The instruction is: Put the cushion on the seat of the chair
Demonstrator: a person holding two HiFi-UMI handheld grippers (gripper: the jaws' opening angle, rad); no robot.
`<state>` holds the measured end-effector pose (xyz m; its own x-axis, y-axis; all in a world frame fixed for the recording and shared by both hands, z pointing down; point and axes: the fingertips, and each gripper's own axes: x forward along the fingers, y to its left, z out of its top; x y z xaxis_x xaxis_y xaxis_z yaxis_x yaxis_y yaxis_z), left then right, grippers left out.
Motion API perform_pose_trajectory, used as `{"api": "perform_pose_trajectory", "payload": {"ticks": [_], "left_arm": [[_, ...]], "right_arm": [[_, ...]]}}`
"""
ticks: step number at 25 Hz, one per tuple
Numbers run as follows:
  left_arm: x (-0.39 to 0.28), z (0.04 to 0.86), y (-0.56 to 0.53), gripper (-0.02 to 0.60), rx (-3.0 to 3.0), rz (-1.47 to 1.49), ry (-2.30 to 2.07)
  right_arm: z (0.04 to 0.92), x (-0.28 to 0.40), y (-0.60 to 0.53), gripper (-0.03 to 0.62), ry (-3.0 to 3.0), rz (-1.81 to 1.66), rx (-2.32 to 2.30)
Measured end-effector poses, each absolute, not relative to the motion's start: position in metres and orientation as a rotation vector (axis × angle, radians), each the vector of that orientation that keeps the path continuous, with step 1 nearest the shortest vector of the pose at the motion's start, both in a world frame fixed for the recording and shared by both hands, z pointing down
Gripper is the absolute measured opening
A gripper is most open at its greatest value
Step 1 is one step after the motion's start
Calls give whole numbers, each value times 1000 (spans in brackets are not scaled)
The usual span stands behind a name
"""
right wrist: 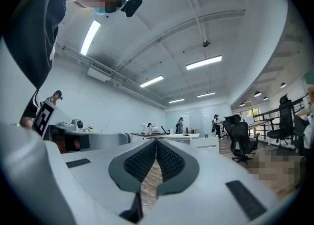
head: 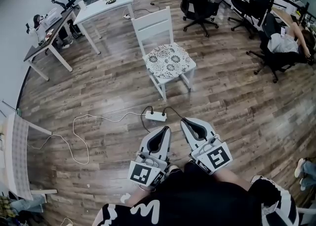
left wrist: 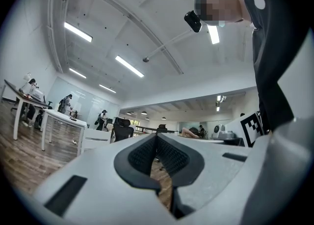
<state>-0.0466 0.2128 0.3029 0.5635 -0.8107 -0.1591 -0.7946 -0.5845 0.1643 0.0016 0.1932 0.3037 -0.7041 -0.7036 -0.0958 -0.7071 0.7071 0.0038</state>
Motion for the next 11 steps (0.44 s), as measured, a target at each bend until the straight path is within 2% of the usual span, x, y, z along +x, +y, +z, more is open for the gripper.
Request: {"api": "perform_pose_trajectory", "payload": {"ticks": [11], "left_arm": [[-55,300,218,6,2726,-348,-1406]], "right_arm": [[301,-5,197,21,2817,82,-1166]]}}
